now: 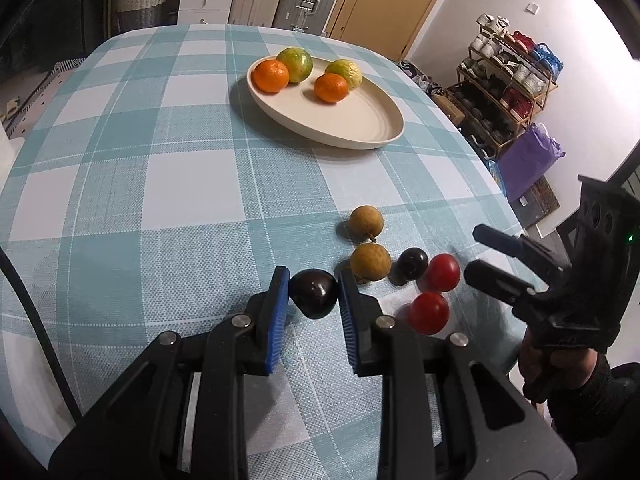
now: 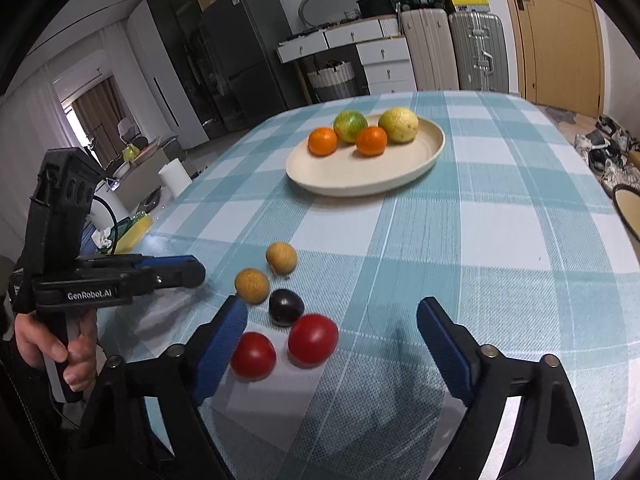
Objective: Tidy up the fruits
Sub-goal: 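Close the right gripper on a red tomato while the left gripper holds the plum, then carry the held plum and tomato over the cream plate and lower them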
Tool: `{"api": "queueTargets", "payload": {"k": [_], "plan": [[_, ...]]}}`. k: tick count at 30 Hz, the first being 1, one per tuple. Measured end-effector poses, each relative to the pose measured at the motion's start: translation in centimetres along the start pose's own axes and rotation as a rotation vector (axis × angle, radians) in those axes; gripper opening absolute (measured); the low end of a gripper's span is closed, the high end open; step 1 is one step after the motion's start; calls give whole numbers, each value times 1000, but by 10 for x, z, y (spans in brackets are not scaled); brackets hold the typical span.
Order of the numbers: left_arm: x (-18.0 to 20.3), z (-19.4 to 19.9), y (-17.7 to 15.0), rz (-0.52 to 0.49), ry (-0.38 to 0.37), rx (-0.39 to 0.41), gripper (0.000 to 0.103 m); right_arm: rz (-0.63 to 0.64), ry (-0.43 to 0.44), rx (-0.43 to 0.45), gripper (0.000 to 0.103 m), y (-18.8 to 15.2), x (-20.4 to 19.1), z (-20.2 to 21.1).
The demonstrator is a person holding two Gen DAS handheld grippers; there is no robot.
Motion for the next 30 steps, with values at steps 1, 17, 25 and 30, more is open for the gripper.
{"api": "queueTargets", "payload": {"k": [1,17,25,30], "plan": [[-1,0,0,3,1,0,22,-4,1,-3,86,-1,1,-1],[0,1,5,12,-7,7,22,-9,71,-89,29,-18,-7,-19],[2,3,23,47,-14,36,22,-37,74,-28,29,-7,0,-7],[6,4,47,45,-26,60,22,-30,71,20,29,10,4,2]]}}
Point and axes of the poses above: each gripper's, at about its wrist camera, not at the fingertips, and z roughly against the way its jaws point, x to its right, y to its top, the point moved 6 cm from there along -z, roughly the way its jaws point, and after that the axes turned 15 degrees about y, right-handed, at the moved point
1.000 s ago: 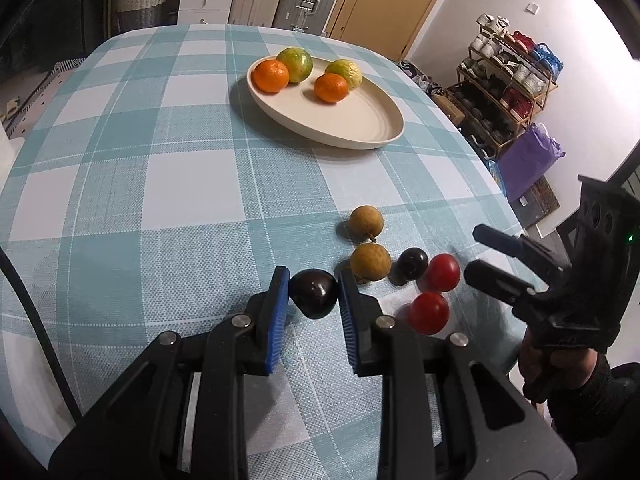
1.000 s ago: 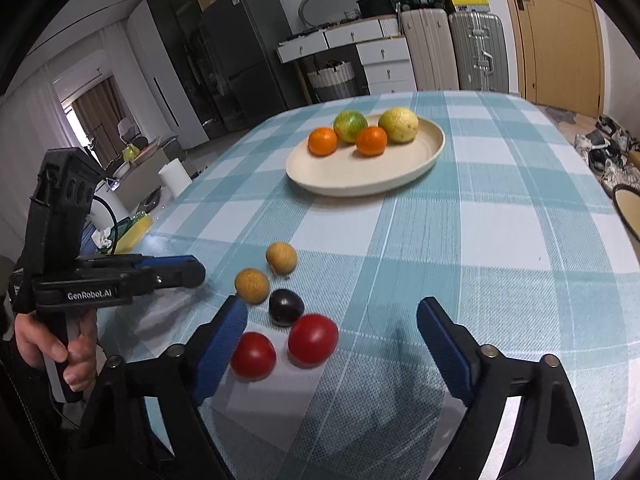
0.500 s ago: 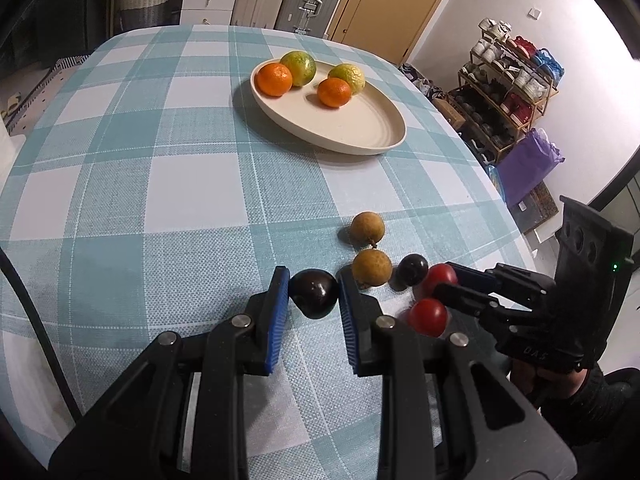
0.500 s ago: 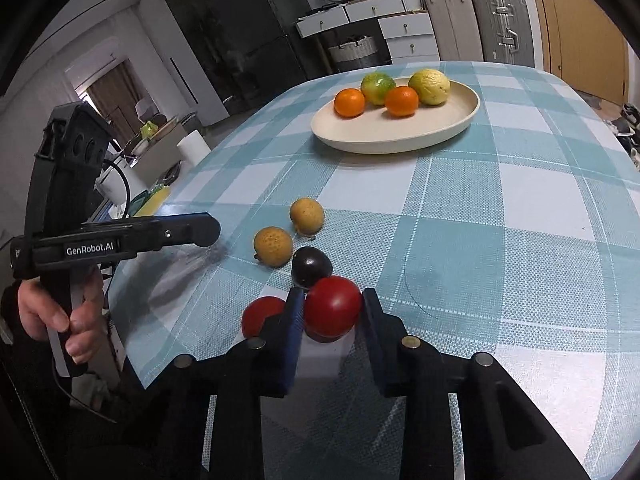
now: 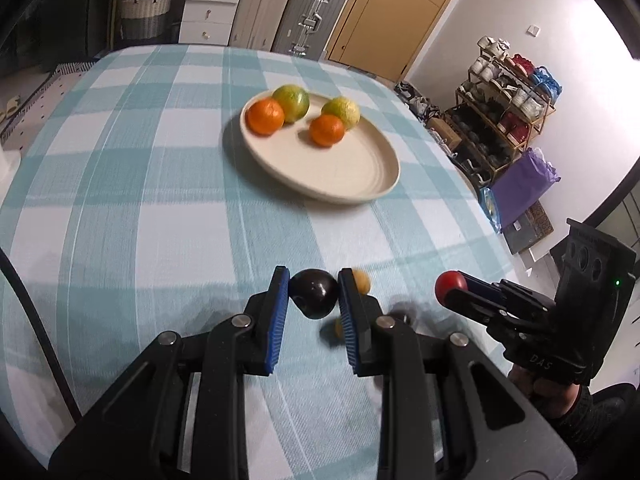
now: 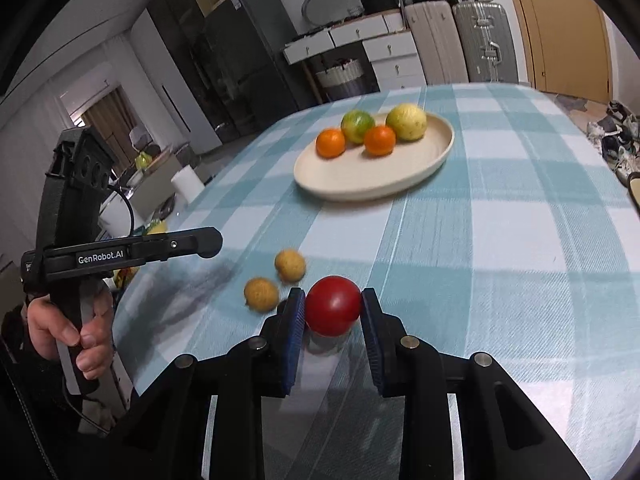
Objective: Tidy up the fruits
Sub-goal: 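Carry the held plum and tomato over the cream plate and lower them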
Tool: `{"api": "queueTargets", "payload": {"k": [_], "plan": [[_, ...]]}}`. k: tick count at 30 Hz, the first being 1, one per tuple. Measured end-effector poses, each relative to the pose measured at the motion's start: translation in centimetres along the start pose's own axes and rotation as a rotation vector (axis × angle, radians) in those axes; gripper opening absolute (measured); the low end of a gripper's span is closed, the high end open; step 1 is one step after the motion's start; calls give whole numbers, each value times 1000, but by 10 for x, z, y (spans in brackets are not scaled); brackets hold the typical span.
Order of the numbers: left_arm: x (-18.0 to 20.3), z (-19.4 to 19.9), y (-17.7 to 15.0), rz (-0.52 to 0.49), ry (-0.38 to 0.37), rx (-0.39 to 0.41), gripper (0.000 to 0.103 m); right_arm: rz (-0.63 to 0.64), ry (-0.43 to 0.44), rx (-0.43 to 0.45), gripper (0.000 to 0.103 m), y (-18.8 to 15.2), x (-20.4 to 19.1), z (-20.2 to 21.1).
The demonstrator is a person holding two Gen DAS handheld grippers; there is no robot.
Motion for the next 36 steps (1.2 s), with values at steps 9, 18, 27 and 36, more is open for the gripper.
{"api": "queueTargets", "payload": {"k": [9,18,27,36], "plan": [[9,-13,53,19,-6,48,22,16,16,45,29,40,8,-6],[23,-39,101,-29,32,77,22,50,-22,53,29,83,23,-23],[29,-75,127,-23,29,47,22,7,-61,71,29,117,54,-39],[27,-112,147,-6,40,3,22,-3,-90,72,29,146,75,-59]]}}
Point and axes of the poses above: each gripper's, at about its wrist camera, not at the fingertips, and z roughly against the way its jaws point, x to its right, y to its top, the point moved 6 cm from there along -z, roughly the way its jaws point, and after that the axes turned 15 degrees about y, right-handed, at the moved point
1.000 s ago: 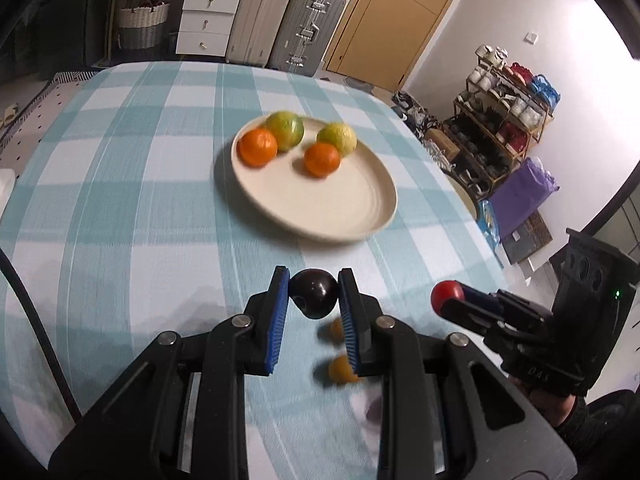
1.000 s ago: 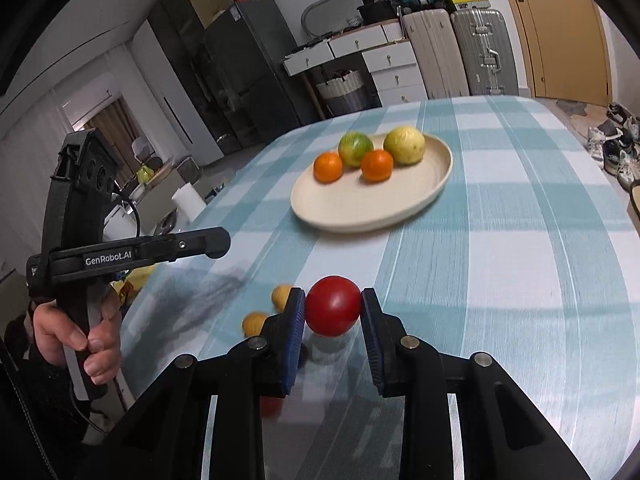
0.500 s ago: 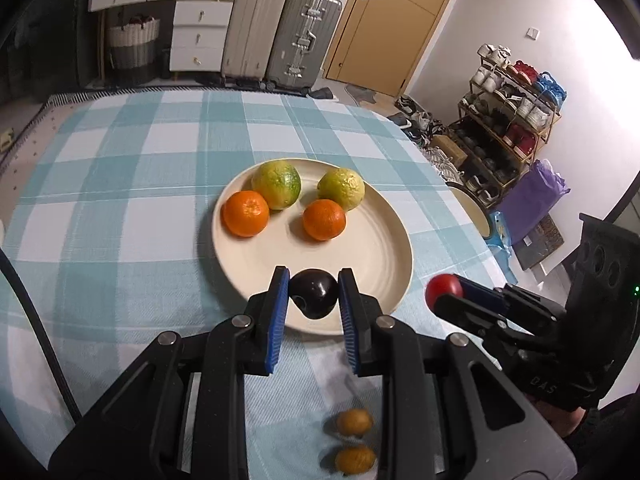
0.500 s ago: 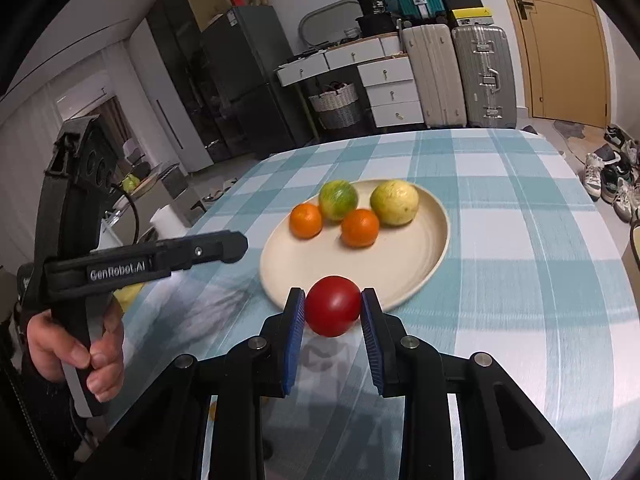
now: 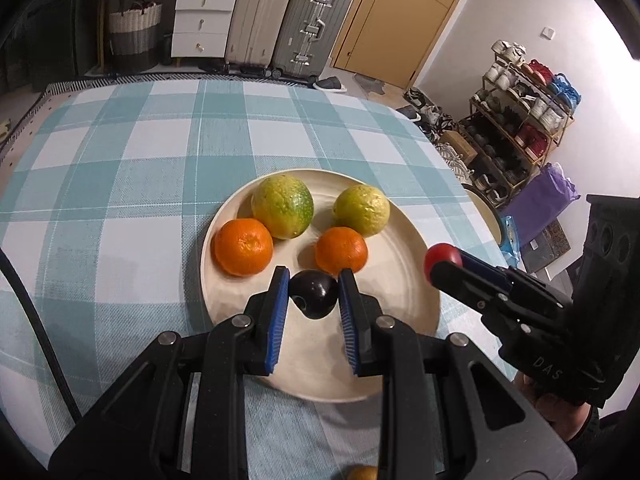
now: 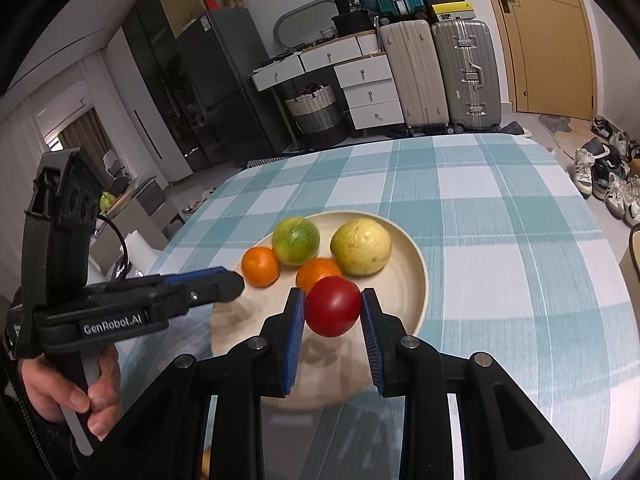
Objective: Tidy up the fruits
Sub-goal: 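Carry the held plum and tomato over the cream plate and lower them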
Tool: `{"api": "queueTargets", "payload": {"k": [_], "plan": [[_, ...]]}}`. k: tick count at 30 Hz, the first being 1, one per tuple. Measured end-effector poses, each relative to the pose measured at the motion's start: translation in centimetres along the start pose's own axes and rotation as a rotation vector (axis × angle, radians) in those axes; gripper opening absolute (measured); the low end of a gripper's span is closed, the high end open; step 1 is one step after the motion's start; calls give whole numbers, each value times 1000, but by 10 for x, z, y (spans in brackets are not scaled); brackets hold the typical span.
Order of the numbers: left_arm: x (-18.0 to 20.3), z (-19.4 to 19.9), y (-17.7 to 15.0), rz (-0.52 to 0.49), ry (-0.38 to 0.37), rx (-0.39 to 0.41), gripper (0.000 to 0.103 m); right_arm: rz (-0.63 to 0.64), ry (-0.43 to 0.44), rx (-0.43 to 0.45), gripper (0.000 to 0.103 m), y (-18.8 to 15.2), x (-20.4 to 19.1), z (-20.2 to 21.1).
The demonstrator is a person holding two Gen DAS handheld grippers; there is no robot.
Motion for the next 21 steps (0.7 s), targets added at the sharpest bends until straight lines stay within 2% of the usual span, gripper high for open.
{"api": "queueTargets", "payload": {"k": [11,21], "plan": [[-1,-32,11,-5,6,-48,22,-37,-9,-29,29,8,19,-27],[1,-42,12,-9,7,-56,22,-46,-7,-36,29,7,26,-38]]}}
Point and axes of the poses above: each gripper's, at about its wrist camera, not at the fingertips, and z roughly against the way its jaws point, x to its right, y to its top, the point moved 6 cm from there along -z, roughly the way its jaws point, and after that the axes turned 15 degrees about y, right-handed, at the moved point
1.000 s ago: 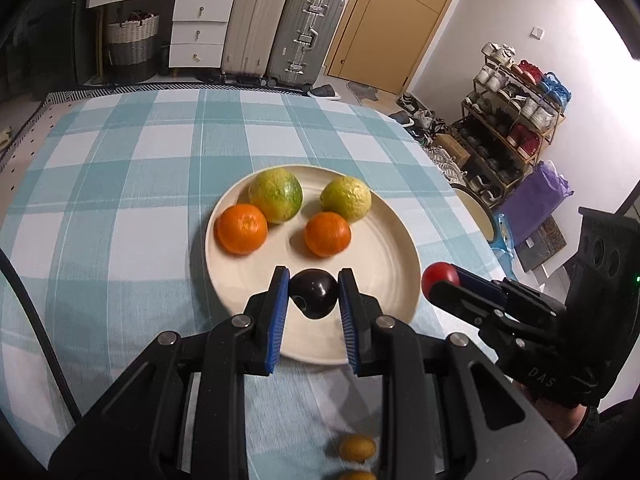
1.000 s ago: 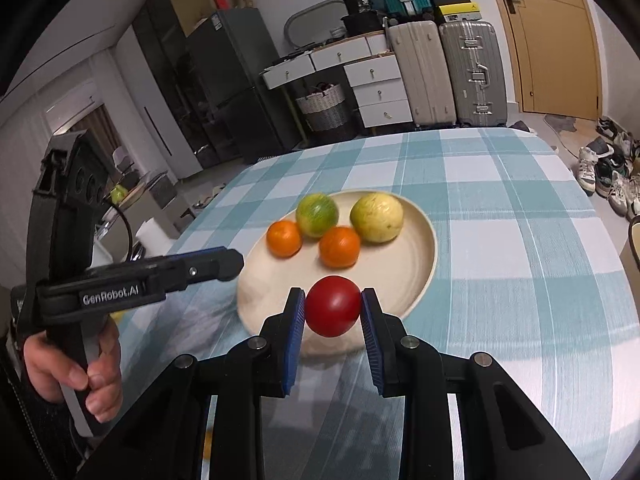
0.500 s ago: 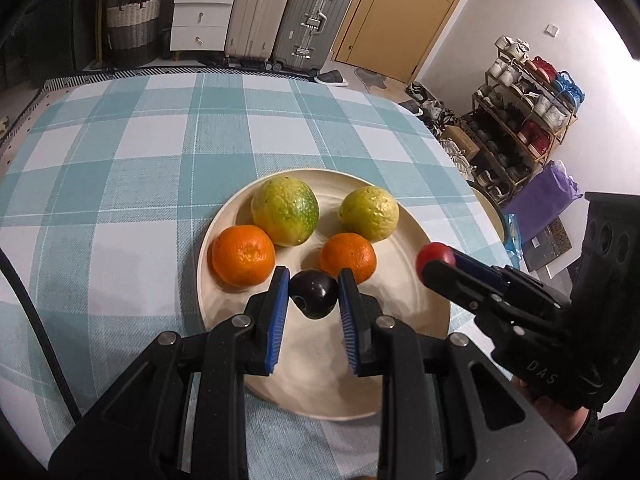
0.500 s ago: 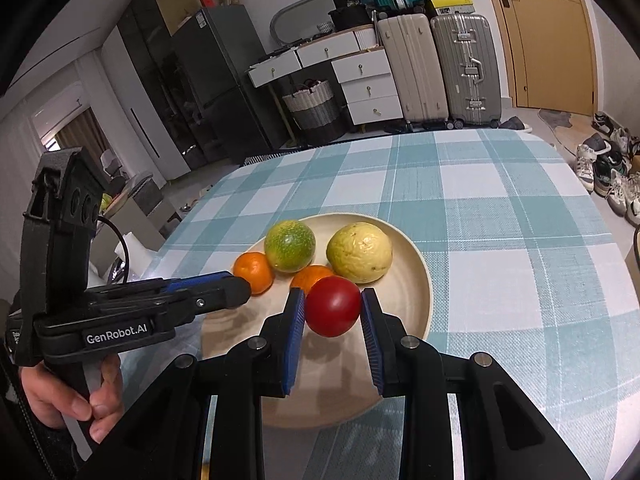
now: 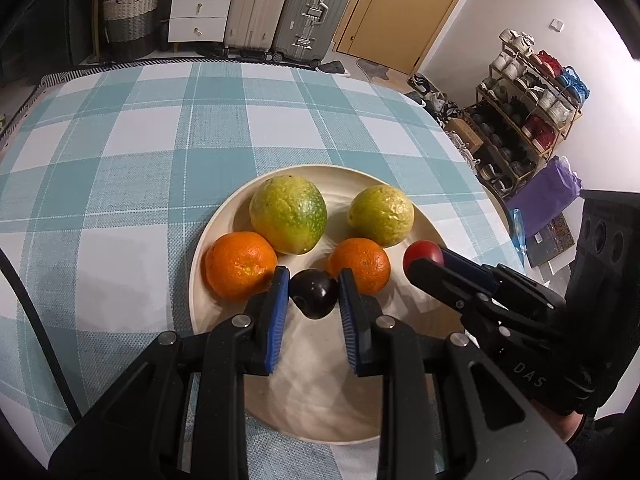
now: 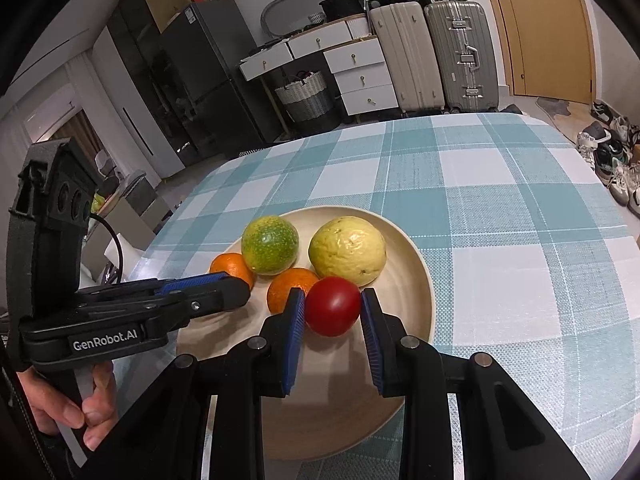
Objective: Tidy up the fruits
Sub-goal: 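Carry the held plum and tomato over the cream plate and lower them, then open both grippers to release the plum and tomato onto the plate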
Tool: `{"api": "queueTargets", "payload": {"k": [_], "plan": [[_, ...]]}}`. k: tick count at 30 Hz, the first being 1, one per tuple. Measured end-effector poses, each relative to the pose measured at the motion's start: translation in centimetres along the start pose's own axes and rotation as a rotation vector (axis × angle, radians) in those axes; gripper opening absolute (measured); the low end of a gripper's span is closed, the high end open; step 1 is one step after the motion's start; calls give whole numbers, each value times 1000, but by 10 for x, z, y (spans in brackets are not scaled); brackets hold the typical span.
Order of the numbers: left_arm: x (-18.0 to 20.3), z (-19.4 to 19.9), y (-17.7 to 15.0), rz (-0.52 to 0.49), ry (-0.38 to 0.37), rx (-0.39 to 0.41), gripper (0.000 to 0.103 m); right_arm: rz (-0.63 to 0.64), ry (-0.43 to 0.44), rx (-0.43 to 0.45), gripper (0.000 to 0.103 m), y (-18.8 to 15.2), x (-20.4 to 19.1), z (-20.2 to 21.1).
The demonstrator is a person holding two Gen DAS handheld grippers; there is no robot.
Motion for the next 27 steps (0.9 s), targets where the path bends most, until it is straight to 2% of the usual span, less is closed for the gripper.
{"api": "queueTargets", "payload": {"k": [9,10,13,14,20,27], "plan": [[0,-1,7,10,6,8,22,-1,-17,-1,30,2,-5,-5],[0,-2,7,10,7,1,22,-1,-16,-1,33,2,-6,-5],[0,-1,8,12,-4,-7,26,6,-10,21,49,4,-8,1],[0,0,7,9,0,-5,26,6,-3,38,51,5,-9,4],[-3,12,8,23,6,13,28,7,-7,75,51,8,-11,17],[-6,28,-3,7,65,27,28,-6,-19,79,53,3,-12,27]]}}
Point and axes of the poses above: each gripper's, at about its wrist camera, not at the fingertips, and z roughly against the way its jaws point, x to its right, y to its top, the point moved 6 cm from there along -z, roughly the way its jaws point, and after that the axes turned 15 degrees about y, right-handed, at the moved point
